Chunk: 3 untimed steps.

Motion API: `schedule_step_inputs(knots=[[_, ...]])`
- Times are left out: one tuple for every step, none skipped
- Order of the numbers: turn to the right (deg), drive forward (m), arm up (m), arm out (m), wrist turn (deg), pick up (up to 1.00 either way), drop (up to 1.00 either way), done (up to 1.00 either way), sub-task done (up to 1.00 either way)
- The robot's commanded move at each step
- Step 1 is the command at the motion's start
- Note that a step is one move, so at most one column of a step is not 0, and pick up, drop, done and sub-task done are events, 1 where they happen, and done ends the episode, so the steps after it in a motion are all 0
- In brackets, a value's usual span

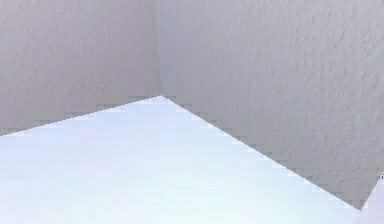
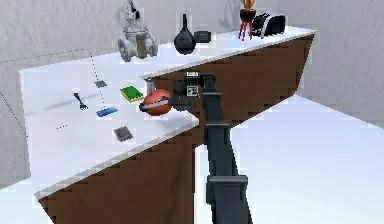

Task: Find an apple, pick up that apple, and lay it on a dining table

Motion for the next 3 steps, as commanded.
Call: schedule_step_inputs(knots=[[0.0,0.00,0.10,0.00,0.0,0.00,0.00,0.00,0.00],[0.0,0.00,0.00,0.00,-45.0,0.00,0.00,0.00,0.00],[0.0,0.00,0.00,0.00,-45.0,0.00,0.00,0.00,0.00]])
